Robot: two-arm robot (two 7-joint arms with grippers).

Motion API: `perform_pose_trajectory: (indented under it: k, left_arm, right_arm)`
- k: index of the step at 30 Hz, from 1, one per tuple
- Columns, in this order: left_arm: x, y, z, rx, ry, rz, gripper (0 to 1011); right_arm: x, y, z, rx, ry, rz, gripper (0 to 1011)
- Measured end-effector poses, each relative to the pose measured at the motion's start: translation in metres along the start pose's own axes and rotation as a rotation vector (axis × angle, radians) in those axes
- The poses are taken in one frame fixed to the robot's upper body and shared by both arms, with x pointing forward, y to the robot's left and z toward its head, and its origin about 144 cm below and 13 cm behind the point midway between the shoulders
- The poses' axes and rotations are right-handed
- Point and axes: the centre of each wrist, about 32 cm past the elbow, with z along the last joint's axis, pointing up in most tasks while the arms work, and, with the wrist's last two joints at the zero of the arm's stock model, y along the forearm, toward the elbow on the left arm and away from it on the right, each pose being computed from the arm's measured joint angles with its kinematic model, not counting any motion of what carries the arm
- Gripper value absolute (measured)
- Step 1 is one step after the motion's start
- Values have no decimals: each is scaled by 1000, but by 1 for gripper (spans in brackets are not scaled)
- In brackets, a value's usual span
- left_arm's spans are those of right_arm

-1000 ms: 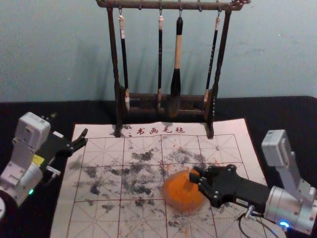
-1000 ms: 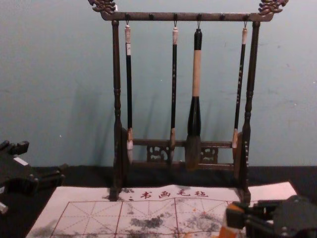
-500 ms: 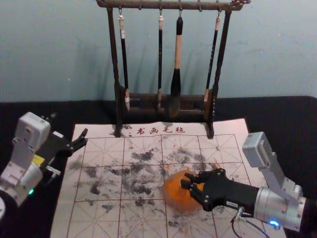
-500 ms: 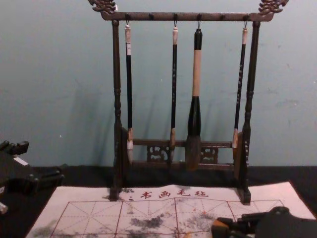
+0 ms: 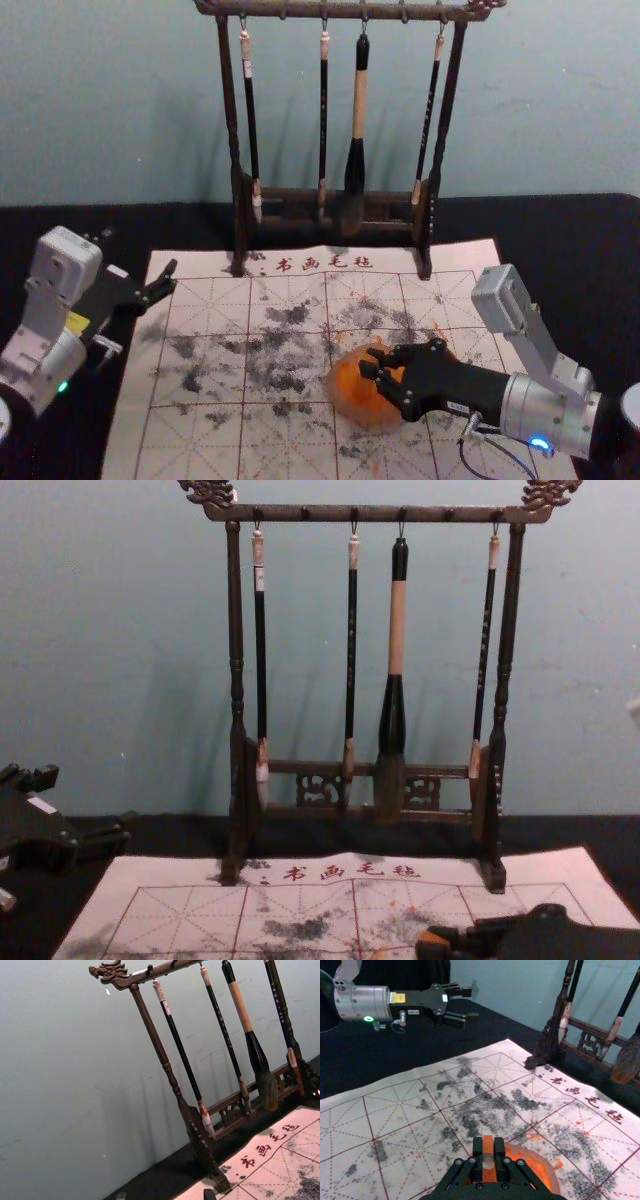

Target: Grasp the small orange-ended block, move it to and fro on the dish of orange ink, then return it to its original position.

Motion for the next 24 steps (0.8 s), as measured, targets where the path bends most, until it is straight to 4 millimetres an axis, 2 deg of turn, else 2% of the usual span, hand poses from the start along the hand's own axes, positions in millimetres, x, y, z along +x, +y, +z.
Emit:
perform_pose_trajectory:
  k: [24]
  left_arm:
    - [0,0,0,0,0,0,1001]
  right_arm:
    - [13,1,3,-9,7,-70,93]
